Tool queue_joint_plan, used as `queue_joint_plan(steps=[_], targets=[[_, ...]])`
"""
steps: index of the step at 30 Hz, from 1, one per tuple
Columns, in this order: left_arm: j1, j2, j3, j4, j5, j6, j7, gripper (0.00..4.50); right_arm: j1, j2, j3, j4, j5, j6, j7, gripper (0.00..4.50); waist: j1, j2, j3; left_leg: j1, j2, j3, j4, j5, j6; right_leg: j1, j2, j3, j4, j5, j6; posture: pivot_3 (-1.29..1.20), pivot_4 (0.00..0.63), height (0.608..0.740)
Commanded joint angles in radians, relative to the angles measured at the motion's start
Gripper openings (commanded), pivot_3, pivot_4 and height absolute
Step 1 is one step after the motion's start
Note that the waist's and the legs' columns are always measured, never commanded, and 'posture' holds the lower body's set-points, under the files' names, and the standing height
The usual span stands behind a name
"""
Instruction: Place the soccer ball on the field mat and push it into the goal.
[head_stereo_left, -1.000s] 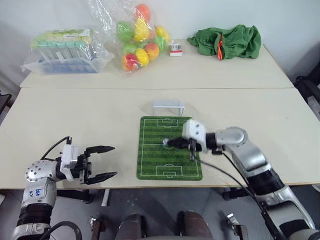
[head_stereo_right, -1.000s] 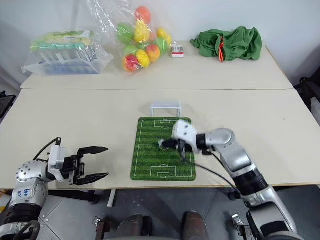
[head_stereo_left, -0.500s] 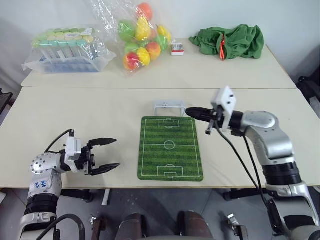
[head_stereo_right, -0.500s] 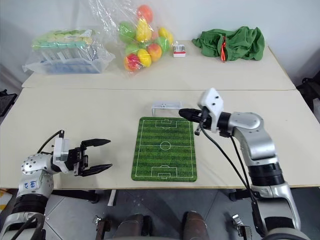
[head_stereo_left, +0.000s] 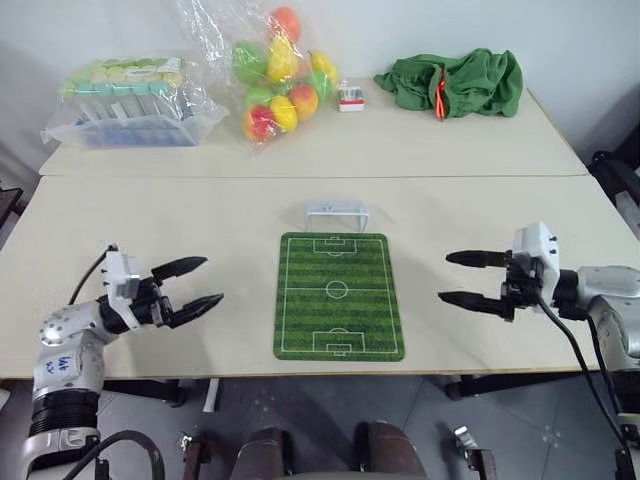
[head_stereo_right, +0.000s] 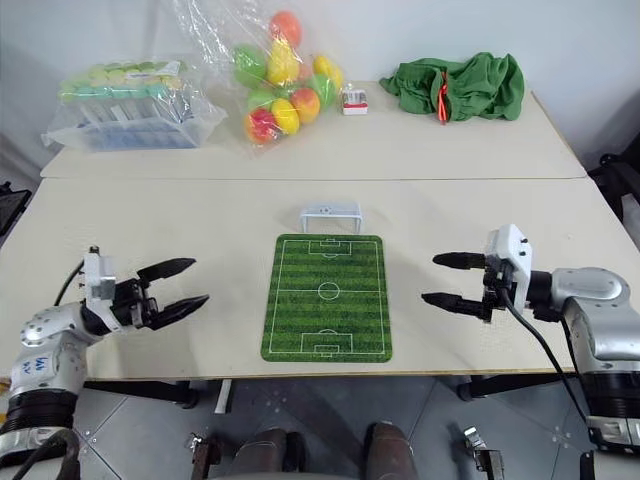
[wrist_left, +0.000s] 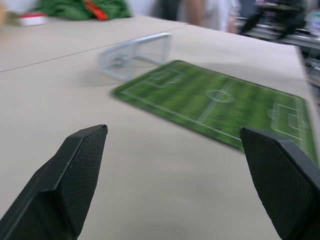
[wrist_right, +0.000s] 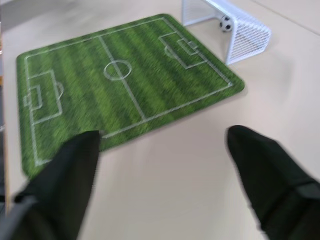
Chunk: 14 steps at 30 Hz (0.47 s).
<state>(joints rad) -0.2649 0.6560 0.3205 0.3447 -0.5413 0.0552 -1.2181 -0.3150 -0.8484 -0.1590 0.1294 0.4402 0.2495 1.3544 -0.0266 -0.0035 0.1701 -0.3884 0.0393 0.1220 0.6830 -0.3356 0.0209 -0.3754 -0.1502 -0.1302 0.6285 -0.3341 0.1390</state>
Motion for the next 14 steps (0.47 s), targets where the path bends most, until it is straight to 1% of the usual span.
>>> queue_joint_plan(steps=[1,4,10,14], targets=[[0.040,0.013,0.024,-0.094,-0.020,0.036,0.035,4.50,0.025,-0.028,-0.044,-0.019,0.015,-0.022,0.009,4.48,0.000,0.000,0.000,0.000,0.000,0.000,0.000,0.000,0.000,0.000,0.000,0.000,0.000,0.000,0.000,0.00,0.150,0.740],[0.075,0.017,0.034,-0.140,-0.024,0.071,0.058,4.50,0.073,-0.041,-0.063,-0.033,0.019,-0.028,0.007,4.48,0.001,0.000,0.000,0.000,0.003,0.000,0.000,0.000,0.000,0.000,0.000,0.000,0.000,0.000,0.000,0.00,0.150,0.740],[0.127,0.036,0.045,-0.164,-0.006,0.071,0.069,4.50,0.145,-0.043,-0.096,-0.073,0.023,-0.017,-0.030,4.48,0.002,0.000,0.000,0.000,0.003,0.000,0.001,0.000,0.000,0.000,0.000,0.000,0.000,0.000,0.000,0.00,0.150,0.740],[0.132,0.042,0.053,-0.170,-0.009,0.086,0.099,4.50,0.191,-0.014,-0.104,-0.105,0.021,-0.008,-0.089,4.48,0.005,0.000,0.000,0.000,0.004,0.000,0.001,0.000,0.000,0.000,0.000,0.000,0.000,0.000,0.000,0.00,0.150,0.740]])
